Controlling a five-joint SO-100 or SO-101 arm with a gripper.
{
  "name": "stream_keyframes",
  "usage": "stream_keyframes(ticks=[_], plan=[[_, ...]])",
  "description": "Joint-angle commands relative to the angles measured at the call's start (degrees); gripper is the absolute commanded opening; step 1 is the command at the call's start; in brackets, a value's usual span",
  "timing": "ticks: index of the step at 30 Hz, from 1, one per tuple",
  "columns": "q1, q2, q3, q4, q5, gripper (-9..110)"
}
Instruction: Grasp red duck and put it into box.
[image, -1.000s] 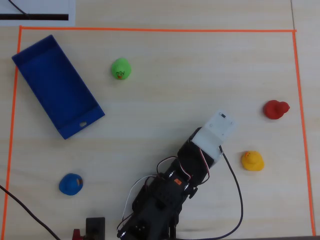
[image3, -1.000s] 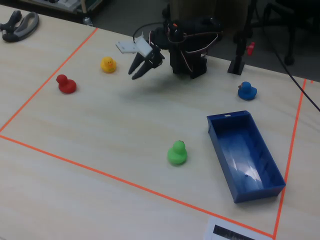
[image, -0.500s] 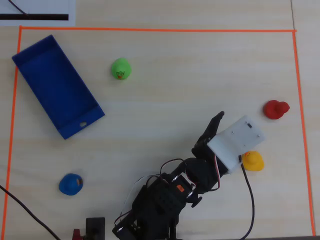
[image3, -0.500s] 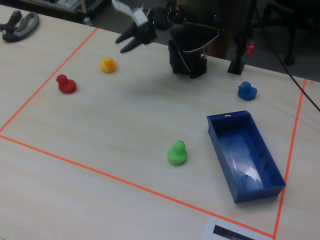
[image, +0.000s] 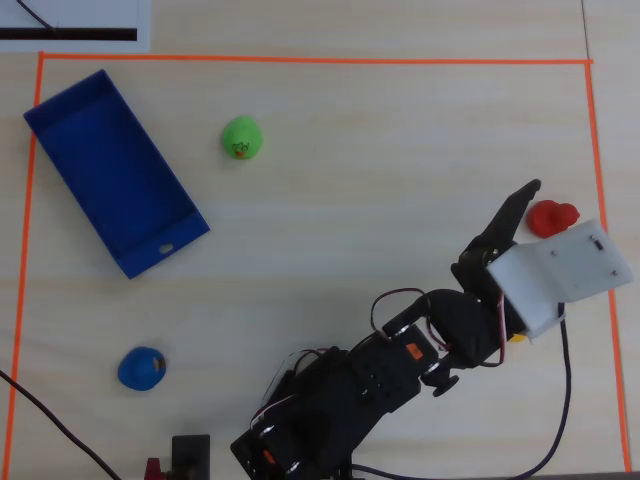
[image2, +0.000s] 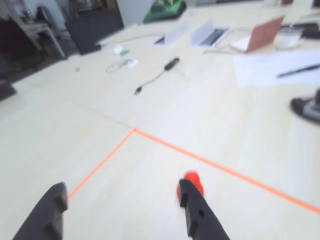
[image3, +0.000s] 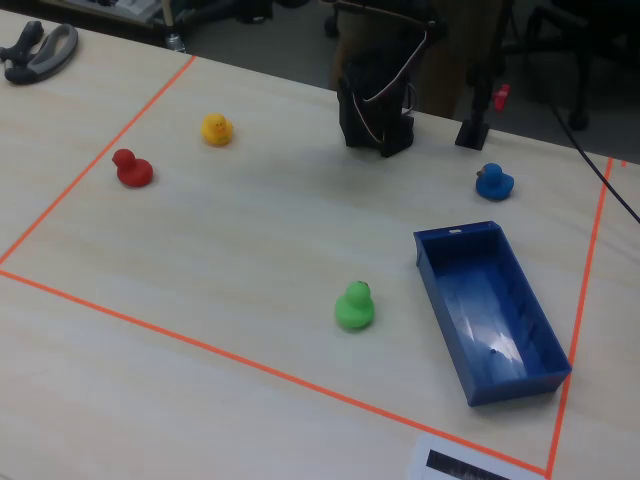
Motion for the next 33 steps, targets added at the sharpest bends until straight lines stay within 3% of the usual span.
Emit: stream_keyframes(ticks=[1,16,26,33], plan=[[1.41,-7.38,-5.01,-5.89,-0.79,31],[7.03,-27.60,-0.70,-35.16,-2.02,31],[7.03,-32.70,8.88,-45.79,-4.48,31],[7.03,-37.88,9.05,-46.41,-5.27,31]])
